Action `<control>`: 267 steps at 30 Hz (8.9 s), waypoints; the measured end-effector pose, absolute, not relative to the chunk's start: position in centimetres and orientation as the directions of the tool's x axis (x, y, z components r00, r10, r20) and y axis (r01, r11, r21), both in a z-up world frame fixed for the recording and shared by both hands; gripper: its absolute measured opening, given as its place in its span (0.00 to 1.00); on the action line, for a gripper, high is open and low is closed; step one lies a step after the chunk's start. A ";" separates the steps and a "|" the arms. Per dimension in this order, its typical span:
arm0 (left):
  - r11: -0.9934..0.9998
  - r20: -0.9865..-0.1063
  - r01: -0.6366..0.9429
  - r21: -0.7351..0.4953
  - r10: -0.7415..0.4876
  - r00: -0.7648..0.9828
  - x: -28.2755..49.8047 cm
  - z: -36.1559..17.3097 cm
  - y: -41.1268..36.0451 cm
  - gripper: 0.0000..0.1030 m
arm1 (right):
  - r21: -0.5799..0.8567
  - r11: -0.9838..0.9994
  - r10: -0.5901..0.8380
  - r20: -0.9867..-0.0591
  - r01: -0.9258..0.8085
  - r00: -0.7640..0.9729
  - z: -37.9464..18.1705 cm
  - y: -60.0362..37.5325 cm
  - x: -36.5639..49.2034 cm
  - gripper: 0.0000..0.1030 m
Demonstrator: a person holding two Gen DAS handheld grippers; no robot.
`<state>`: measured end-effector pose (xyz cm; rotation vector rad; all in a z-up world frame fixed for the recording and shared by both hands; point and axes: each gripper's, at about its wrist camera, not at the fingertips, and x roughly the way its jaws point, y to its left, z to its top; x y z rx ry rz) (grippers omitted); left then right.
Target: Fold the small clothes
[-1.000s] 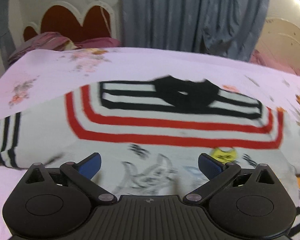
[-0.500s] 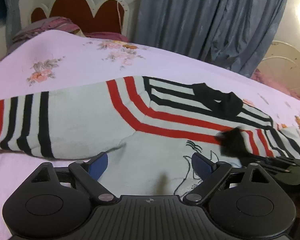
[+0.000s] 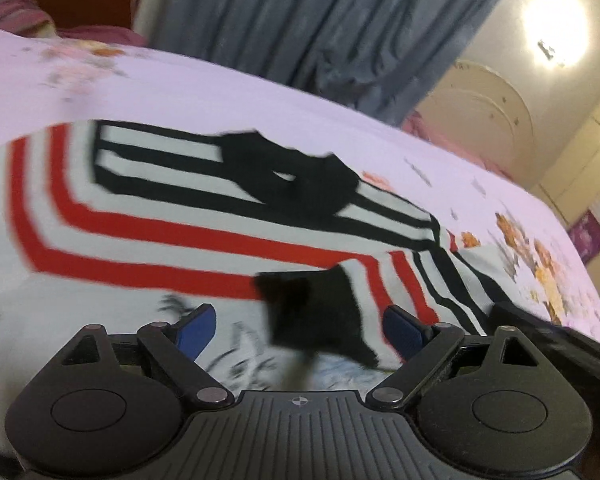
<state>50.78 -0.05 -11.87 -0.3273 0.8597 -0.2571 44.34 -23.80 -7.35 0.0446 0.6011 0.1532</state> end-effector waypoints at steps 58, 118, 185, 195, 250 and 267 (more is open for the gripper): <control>0.997 -0.628 0.008 -0.083 -0.058 0.776 51.9 -10.2 -0.3 0.14 | 0.110 0.984 0.179 -0.616 -0.141 0.767 -10.6 -28.9 54.7 0.50; 0.997 -0.645 0.056 -0.044 -0.071 0.761 50.0 -11.6 -2.1 0.53 | 0.029 0.984 0.145 -0.700 -0.174 0.700 -10.1 -22.9 52.2 0.31; 0.968 -0.653 0.195 -0.157 -0.250 0.715 56.5 -12.6 -3.4 0.04 | 0.173 0.983 0.156 -0.633 -0.058 0.758 -5.9 -22.4 46.7 0.35; 0.908 -0.609 0.387 -0.158 -0.398 0.686 49.5 -13.1 -9.1 0.79 | 0.296 0.955 0.183 -0.624 0.013 0.759 -6.4 -26.6 45.6 0.49; 0.999 -0.652 0.038 -0.017 -0.040 0.757 47.5 -14.5 7.8 0.23 | 0.164 0.984 0.170 -0.692 -0.077 0.702 -12.4 -22.8 49.0 0.06; 0.999 -0.679 0.028 -0.032 -0.043 0.733 58.9 -13.2 11.5 0.69 | 0.088 0.996 0.057 -0.731 0.012 0.680 -11.9 -22.7 56.1 0.20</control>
